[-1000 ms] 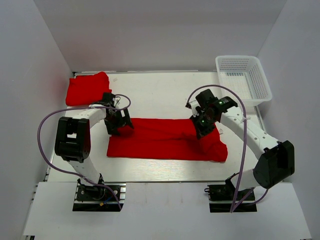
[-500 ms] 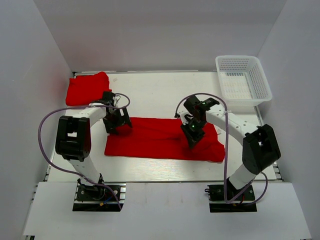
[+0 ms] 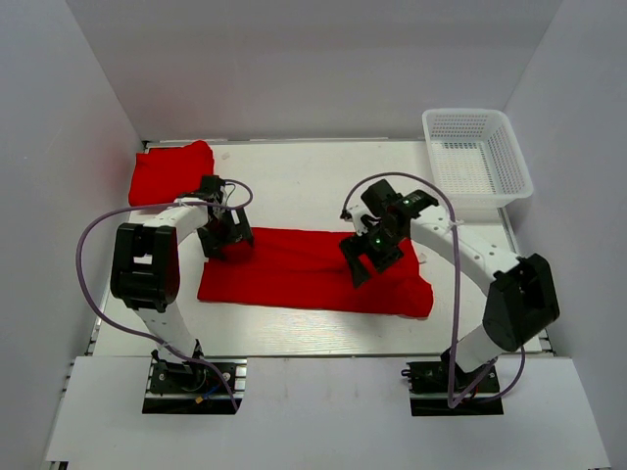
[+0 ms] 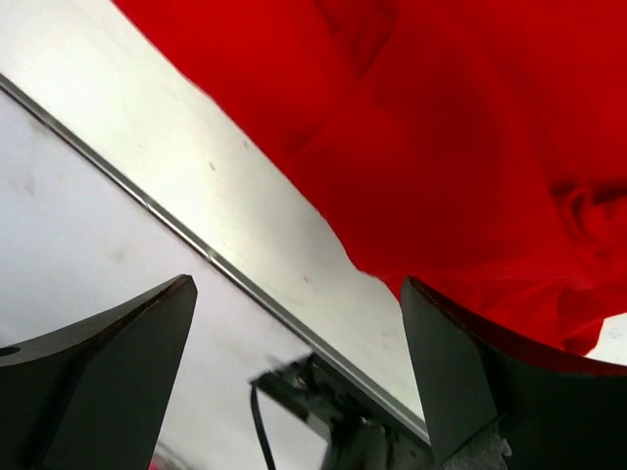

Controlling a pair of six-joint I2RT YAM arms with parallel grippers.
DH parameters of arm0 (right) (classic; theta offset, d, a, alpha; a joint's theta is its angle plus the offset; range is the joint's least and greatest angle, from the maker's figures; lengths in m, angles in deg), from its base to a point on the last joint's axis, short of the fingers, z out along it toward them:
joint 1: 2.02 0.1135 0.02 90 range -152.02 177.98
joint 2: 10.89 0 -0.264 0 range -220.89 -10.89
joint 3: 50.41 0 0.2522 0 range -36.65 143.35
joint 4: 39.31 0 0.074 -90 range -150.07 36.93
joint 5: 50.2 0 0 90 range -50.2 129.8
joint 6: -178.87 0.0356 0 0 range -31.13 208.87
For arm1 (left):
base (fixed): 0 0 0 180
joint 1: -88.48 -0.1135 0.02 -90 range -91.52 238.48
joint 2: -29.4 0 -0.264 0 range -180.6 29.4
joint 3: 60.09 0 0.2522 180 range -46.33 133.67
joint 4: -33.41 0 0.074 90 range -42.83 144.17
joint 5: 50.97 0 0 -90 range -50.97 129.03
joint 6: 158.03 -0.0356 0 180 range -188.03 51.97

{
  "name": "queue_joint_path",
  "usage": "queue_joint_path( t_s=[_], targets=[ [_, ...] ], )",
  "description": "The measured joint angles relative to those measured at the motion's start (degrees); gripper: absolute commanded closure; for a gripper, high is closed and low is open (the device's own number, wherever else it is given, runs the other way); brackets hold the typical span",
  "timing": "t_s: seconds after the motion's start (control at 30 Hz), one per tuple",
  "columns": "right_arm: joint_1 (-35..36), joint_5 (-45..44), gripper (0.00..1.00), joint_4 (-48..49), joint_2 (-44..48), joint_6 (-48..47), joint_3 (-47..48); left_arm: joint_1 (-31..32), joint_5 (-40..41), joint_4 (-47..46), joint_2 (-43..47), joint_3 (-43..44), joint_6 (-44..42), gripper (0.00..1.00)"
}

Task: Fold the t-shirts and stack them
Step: Rotate the tshirt 90 degrees

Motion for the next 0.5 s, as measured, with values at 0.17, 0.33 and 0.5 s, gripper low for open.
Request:
queue_joint_path(
  t_s=[0.17,0.33,0.5],
  targets=[
    [-0.3,-0.1,0.10,6.4,2.2,5.3,0.2,0.0,0.7,0.0,0.0,0.0,0.0,0.00],
    [-1.9,-0.3,0.10,17.5,2.2,12.7,-4.5,0.0,0.9,0.0,0.0,0.0,0.1,0.00],
    [-5.1,-1.0,0.10,25.0,1.8,18.4,-11.5,0.0,1.4,0.0,0.0,0.0,0.2,0.00]
  ],
)
